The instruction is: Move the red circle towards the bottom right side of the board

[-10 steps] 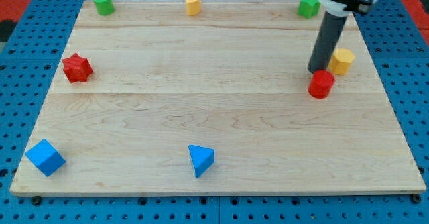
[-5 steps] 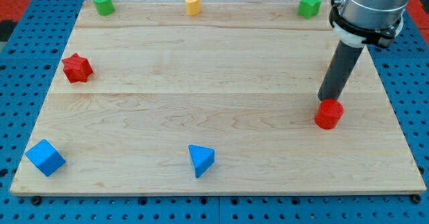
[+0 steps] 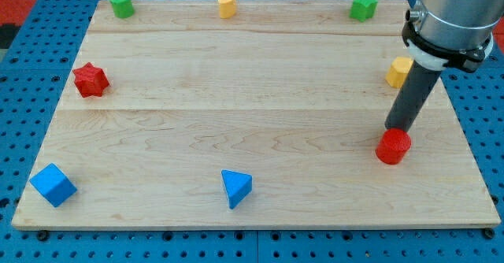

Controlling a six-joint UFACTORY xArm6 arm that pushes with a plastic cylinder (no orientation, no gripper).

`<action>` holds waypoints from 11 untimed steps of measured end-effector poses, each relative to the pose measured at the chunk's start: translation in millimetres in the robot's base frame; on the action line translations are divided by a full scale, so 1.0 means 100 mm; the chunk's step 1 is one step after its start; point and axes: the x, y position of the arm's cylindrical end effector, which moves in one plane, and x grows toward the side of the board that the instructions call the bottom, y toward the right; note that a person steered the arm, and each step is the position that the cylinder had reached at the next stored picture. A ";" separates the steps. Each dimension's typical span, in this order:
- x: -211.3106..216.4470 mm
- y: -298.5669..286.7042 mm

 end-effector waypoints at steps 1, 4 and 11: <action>-0.01 -0.17; 0.19 0.18; 0.32 0.04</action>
